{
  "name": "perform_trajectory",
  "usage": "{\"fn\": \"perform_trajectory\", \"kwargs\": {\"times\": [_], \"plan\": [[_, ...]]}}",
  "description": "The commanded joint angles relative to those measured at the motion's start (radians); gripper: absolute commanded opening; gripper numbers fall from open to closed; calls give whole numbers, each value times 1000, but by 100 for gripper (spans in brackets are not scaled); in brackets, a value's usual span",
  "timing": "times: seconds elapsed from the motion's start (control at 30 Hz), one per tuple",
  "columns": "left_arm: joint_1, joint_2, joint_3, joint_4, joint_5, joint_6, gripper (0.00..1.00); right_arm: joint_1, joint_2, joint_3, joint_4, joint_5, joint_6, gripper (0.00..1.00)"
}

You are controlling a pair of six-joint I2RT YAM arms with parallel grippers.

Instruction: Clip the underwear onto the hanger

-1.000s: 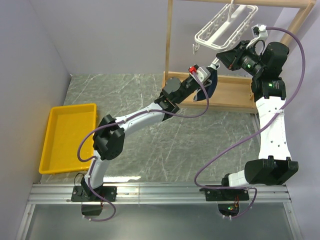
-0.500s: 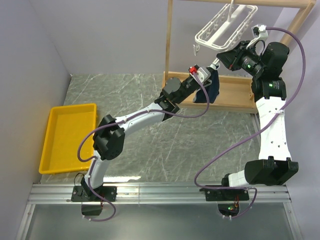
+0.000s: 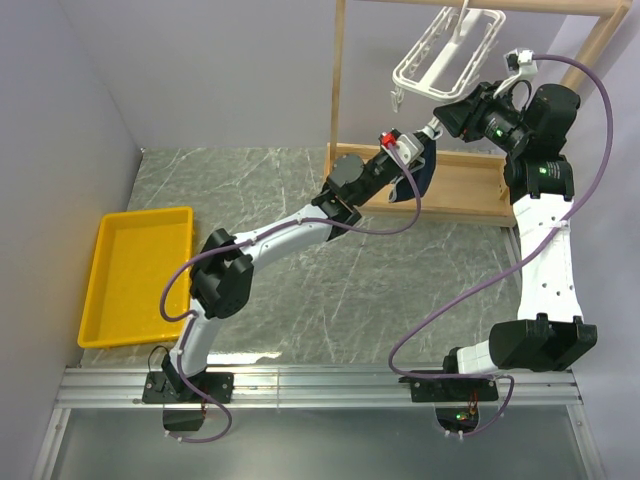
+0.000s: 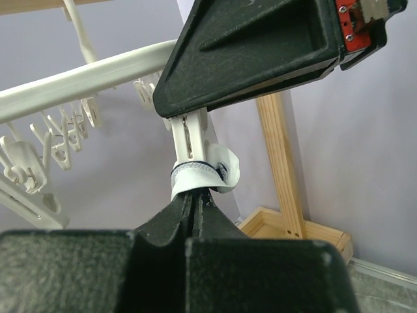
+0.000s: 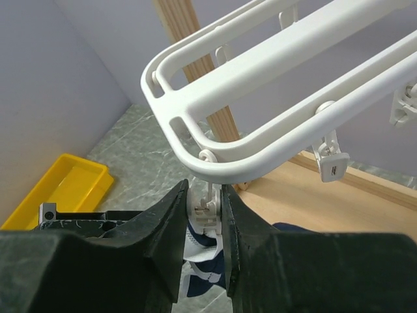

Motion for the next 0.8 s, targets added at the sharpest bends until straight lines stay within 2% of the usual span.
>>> {"fn": "perform_trajectory", "kwargs": {"times": [0.0,0.2,0.47,0.77], "plan": [[-3,12,92,92,9,23,0,4,-29,30,-75,-54,5,32],[-3,23,120,109,-4,24,0,3,-32,30,-61,-46,16,30],[-3,-20,41,178,3,9,0,4,-48,9,-25,-3,27,21],[-3,-45,7,217,3,1,0,3,-51,2,-8,11,48,16]]}}
